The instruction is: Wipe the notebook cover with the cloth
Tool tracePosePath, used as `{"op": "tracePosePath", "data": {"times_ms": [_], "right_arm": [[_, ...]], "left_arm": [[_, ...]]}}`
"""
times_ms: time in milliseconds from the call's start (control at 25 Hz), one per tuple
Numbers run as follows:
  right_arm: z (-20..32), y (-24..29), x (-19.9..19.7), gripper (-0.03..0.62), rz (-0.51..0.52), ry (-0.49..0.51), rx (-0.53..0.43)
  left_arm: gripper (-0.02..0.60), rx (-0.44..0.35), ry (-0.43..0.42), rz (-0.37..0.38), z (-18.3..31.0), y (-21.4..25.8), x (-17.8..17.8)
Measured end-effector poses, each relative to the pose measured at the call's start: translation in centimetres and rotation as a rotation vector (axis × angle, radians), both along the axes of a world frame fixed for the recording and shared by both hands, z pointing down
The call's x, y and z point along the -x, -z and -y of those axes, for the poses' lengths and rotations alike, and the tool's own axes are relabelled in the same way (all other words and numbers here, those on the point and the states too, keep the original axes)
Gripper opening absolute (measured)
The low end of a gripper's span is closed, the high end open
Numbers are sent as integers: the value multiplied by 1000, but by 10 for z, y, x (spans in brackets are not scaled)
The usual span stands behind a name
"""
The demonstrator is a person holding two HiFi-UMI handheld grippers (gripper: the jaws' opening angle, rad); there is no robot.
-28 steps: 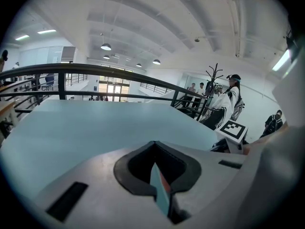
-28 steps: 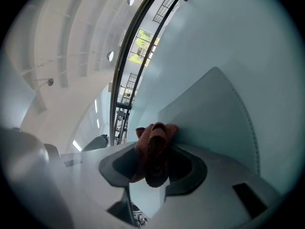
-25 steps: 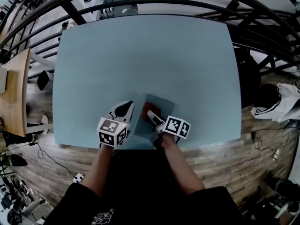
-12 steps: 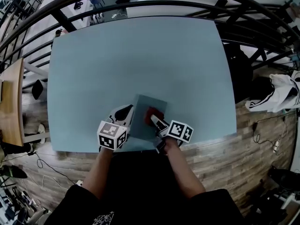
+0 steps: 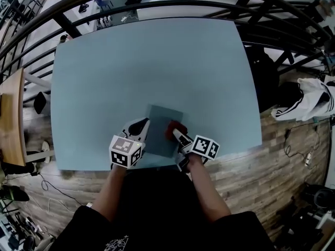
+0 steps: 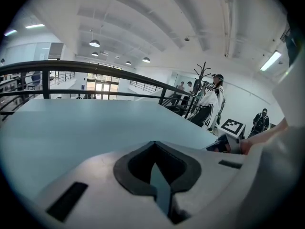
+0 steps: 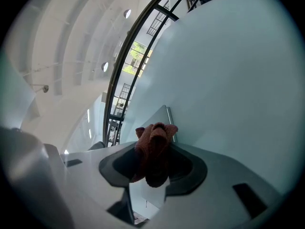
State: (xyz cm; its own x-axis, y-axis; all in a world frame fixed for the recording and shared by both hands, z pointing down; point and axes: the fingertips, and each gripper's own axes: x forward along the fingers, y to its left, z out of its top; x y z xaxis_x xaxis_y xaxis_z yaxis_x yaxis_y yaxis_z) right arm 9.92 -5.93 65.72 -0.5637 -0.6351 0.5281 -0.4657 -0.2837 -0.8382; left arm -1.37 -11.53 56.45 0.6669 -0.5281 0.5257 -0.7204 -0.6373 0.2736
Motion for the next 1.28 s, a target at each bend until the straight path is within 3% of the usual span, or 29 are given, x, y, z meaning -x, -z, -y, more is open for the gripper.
{"op": "tracePosePath", "data": {"times_ms": [240,840,1280], "right_arm": [[-6,0,-17,150,0,-20,5],[-14,9,-32,149,-7,-44,-7],[-6,24,14,149,76,48,-56]], "left_arm": [[6,5,-16,-11,-3,-1,-15],[6,10,-5,-19,-7,-3,-13],[6,1,46,-10,-10,0,3]]}}
